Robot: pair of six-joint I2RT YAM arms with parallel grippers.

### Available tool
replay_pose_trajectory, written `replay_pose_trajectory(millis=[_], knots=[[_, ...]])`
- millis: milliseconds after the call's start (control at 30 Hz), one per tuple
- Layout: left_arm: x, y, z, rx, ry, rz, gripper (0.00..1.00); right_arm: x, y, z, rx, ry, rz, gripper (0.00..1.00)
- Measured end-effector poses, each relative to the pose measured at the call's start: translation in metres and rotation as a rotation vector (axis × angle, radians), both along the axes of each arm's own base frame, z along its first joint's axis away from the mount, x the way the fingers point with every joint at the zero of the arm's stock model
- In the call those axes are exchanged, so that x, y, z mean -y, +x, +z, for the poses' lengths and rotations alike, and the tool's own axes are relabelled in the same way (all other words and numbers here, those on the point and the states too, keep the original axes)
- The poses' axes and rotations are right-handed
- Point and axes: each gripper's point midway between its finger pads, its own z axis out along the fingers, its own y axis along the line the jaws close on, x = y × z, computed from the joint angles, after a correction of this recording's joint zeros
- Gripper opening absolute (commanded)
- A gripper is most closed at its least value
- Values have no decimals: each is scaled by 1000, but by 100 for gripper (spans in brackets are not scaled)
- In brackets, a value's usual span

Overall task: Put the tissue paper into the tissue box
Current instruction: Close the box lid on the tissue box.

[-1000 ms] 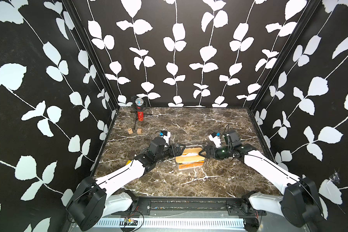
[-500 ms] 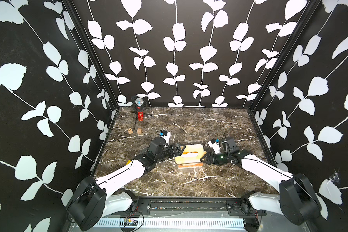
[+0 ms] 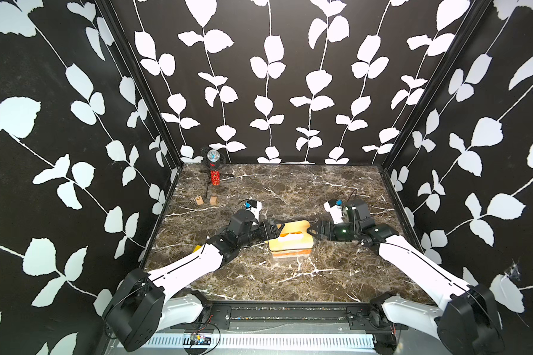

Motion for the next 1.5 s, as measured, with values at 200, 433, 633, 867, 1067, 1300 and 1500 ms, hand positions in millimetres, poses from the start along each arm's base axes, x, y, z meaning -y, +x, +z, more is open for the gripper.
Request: replay_pose_trajectory(millis=[200, 433, 633, 867, 1067, 1300, 1500], knots=[[10, 9, 13, 12, -4, -18, 99, -3, 8, -31, -103, -44, -8, 82], [22, 15, 49, 77, -54, -54, 99, -13, 14, -33, -118, 5, -1, 78], [46, 6, 38, 34, -55, -122, 99, -15, 16, -36, -119, 9, 7, 75], [80, 5, 20, -29, -78, -180, 99, -15, 15, -43, -125, -2, 13, 69], [108, 4, 16, -40, -123, -221, 99, -15, 13, -53, -137, -8, 15, 63], [128, -3, 17, -46, -164, -255, 99, -16, 12, -54, -140, 5, 15, 54], [129, -3, 17, -54, -171, -251, 99, -16, 14, -51, -130, 11, 10, 46]])
